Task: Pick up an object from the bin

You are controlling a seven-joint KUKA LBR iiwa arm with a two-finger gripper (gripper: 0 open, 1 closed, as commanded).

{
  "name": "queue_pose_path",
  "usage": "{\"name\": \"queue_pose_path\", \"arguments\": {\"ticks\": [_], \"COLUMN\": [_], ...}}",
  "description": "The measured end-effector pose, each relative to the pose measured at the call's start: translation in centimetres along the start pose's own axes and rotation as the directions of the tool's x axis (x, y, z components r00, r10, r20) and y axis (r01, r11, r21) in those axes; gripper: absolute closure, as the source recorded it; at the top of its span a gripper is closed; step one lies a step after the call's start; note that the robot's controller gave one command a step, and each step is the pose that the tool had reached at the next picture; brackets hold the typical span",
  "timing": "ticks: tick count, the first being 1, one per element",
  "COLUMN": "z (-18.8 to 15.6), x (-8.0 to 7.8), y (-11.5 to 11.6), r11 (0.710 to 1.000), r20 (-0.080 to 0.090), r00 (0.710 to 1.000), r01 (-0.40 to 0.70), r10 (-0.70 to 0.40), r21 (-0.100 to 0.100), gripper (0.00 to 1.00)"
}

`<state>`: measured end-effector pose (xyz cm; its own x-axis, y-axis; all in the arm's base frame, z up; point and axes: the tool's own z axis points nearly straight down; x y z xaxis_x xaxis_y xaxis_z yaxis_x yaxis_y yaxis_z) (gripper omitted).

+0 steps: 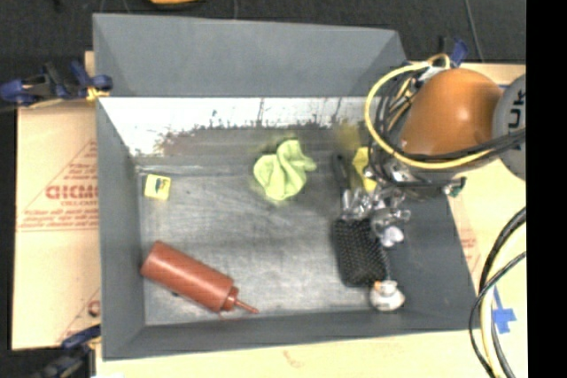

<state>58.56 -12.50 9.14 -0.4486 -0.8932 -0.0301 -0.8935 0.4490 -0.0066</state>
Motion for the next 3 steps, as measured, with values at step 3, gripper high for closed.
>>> {"name": "queue_pose_path", "arguments": {"ticks": [3], "z": [0.0], "x": [0.01], "y": [-0.01], "r11": [1.0], "r20": [0.0], "r00": [1.0], "r01": [-0.002], "r10": [0.002], "r21": [0.0], "gripper": [1.0]}}
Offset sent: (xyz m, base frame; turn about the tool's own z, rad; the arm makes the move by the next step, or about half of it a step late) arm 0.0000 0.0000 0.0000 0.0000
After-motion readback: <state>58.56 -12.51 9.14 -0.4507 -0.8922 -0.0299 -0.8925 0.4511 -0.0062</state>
